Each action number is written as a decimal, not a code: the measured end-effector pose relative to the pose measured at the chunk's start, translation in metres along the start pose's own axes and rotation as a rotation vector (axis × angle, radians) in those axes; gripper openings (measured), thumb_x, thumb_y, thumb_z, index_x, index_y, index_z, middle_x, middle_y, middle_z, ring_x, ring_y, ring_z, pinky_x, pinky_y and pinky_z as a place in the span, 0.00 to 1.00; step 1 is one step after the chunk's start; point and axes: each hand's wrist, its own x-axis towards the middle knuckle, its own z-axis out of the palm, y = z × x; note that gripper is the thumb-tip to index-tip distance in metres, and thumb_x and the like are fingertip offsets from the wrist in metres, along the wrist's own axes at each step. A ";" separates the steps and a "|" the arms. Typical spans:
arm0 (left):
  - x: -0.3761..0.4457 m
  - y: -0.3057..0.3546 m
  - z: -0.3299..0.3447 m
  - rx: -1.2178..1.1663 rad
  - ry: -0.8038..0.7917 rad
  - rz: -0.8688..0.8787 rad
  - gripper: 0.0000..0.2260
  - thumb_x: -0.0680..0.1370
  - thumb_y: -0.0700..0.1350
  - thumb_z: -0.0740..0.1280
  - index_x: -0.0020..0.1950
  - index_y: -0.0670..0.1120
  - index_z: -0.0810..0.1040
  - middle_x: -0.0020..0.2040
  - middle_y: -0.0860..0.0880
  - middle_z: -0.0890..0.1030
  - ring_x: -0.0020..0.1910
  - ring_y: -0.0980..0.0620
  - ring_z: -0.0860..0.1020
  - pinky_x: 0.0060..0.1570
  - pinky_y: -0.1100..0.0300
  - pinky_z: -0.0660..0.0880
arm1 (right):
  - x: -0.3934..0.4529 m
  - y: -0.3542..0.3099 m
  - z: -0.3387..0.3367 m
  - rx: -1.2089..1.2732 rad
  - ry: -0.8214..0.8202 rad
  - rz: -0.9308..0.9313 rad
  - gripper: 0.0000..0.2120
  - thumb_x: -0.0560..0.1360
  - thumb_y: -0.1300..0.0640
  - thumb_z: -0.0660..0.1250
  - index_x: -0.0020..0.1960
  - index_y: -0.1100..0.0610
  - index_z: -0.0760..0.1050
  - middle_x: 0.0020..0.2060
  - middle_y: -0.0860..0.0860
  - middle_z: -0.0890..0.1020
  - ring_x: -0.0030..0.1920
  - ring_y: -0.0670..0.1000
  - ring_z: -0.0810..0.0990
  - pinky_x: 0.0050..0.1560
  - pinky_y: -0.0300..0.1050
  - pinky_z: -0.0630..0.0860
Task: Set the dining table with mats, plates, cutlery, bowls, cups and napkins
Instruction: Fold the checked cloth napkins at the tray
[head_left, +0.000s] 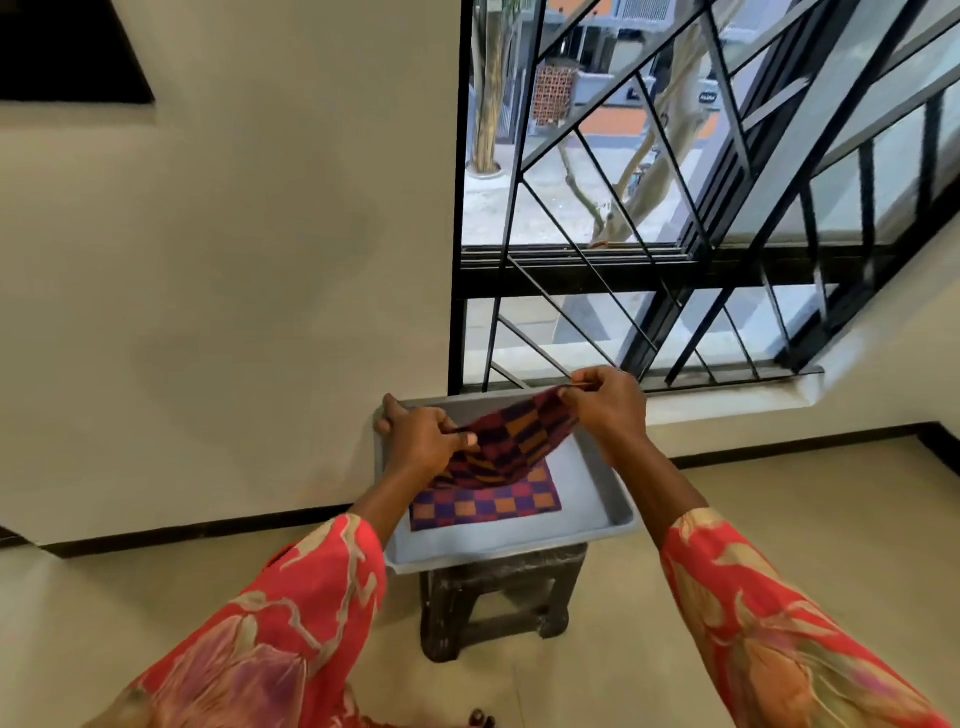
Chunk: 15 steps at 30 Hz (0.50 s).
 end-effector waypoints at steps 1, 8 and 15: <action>-0.004 0.003 -0.005 0.073 0.047 0.042 0.12 0.73 0.53 0.71 0.46 0.45 0.81 0.75 0.35 0.45 0.72 0.39 0.51 0.67 0.55 0.60 | -0.001 -0.003 0.001 -0.042 0.042 -0.041 0.08 0.71 0.58 0.72 0.49 0.58 0.79 0.47 0.55 0.80 0.48 0.52 0.79 0.40 0.38 0.77; -0.018 -0.006 -0.036 0.186 0.138 0.347 0.11 0.78 0.45 0.61 0.49 0.36 0.73 0.52 0.37 0.77 0.52 0.38 0.76 0.44 0.51 0.72 | -0.045 -0.031 0.010 -0.288 0.233 -0.198 0.08 0.73 0.56 0.70 0.50 0.59 0.79 0.58 0.57 0.69 0.61 0.56 0.67 0.59 0.44 0.69; -0.037 -0.036 -0.052 -0.097 0.132 0.161 0.13 0.79 0.42 0.60 0.59 0.36 0.67 0.56 0.36 0.78 0.56 0.37 0.76 0.56 0.48 0.73 | -0.136 -0.039 0.040 -0.258 0.042 -0.275 0.02 0.71 0.61 0.70 0.41 0.59 0.80 0.38 0.49 0.79 0.42 0.50 0.78 0.41 0.39 0.73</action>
